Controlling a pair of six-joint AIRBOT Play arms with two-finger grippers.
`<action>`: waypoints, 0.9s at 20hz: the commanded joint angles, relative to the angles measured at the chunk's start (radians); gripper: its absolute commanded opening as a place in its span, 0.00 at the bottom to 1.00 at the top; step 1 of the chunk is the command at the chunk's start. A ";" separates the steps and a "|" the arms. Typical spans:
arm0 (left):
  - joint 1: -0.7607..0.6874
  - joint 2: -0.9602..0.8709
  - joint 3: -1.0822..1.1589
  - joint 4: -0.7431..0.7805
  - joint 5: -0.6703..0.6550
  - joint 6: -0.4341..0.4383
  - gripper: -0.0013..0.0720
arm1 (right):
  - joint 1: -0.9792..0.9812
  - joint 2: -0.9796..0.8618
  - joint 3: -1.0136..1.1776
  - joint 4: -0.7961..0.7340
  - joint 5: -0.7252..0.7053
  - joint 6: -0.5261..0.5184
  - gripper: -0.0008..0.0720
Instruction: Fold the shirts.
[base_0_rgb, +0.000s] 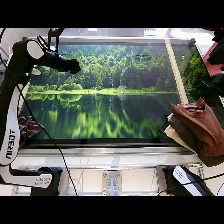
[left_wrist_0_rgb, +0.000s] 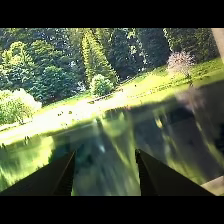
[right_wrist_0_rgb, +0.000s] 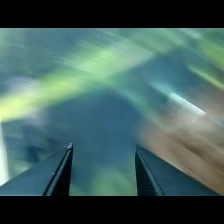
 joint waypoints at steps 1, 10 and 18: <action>0.000 0.000 0.001 -0.008 -0.082 -0.014 0.62 | 0.285 -0.001 -0.097 0.113 -0.258 -0.088 0.59; 0.000 0.000 0.001 -0.008 -0.119 -0.013 0.62 | 0.755 -0.072 -0.270 -0.209 -0.593 -0.083 0.59; 0.000 0.000 0.001 -0.008 -0.119 -0.013 0.62 | 0.759 -0.072 -0.270 -0.131 -0.458 0.055 0.59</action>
